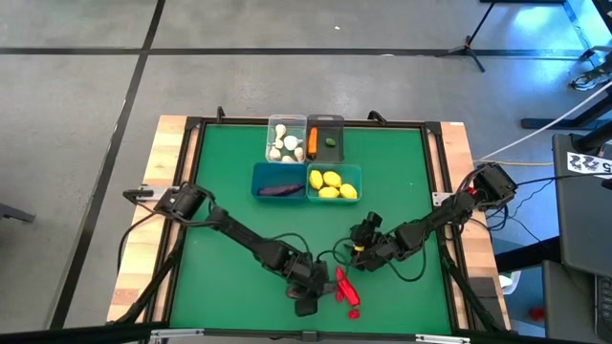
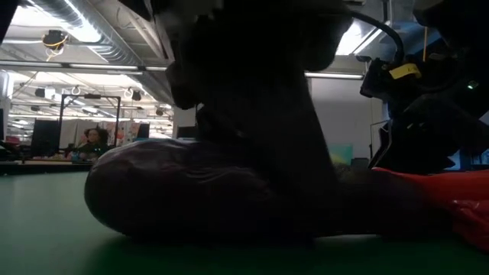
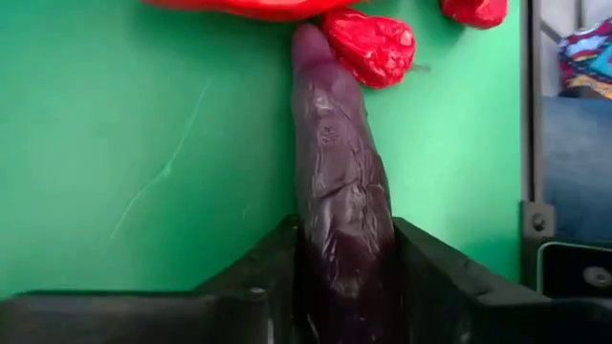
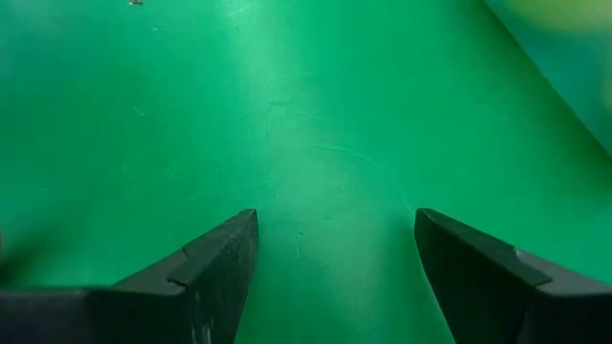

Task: Sort produce into baskets
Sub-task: Put the violet eggplant into the blue bin

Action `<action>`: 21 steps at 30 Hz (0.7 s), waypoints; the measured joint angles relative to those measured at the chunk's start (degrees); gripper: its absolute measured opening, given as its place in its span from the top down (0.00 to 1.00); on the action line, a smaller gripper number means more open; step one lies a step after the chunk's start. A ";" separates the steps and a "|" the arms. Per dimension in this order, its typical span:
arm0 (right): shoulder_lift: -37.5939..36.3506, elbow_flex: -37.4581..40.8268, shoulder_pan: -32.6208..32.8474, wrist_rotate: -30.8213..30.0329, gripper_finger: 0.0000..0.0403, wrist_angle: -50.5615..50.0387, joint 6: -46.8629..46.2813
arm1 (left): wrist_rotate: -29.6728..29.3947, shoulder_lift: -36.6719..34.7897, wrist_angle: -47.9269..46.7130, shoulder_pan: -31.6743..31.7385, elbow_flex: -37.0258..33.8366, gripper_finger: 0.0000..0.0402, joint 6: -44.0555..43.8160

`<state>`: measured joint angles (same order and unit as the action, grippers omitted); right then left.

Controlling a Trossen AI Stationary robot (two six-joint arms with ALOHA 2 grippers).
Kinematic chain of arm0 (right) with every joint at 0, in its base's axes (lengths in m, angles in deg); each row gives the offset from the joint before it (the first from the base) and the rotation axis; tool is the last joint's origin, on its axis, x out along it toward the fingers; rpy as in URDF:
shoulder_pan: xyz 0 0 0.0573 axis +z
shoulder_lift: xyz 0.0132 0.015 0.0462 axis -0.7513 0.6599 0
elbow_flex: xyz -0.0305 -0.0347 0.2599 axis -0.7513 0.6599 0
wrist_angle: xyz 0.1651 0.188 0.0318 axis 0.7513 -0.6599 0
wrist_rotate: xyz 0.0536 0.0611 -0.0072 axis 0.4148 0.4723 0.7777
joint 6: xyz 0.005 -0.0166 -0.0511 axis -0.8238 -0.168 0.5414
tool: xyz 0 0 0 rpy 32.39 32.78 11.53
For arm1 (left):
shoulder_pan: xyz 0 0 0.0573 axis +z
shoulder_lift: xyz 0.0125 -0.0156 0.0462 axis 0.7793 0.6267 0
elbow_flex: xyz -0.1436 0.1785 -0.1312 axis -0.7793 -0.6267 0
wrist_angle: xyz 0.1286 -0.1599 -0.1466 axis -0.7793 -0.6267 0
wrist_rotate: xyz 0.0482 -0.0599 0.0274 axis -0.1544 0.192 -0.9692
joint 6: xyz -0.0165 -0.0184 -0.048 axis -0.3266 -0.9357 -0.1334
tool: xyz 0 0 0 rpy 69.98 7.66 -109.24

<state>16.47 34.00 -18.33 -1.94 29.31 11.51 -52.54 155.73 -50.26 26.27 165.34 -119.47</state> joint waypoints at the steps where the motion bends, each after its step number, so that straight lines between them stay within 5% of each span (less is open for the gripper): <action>1: -0.01 0.00 -0.01 0.00 0.30 -0.04 0.00 | 0.80 0.03 0.15 0.22 0.01 0.68 -0.03; 21: -0.01 0.00 -0.01 -1.01 0.30 0.00 0.04 | 3.73 -8.05 -12.04 4.34 -0.14 0.67 8.25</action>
<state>16.47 34.00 -18.34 -2.95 29.31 11.55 -48.81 147.68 -62.30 30.61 165.20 -111.23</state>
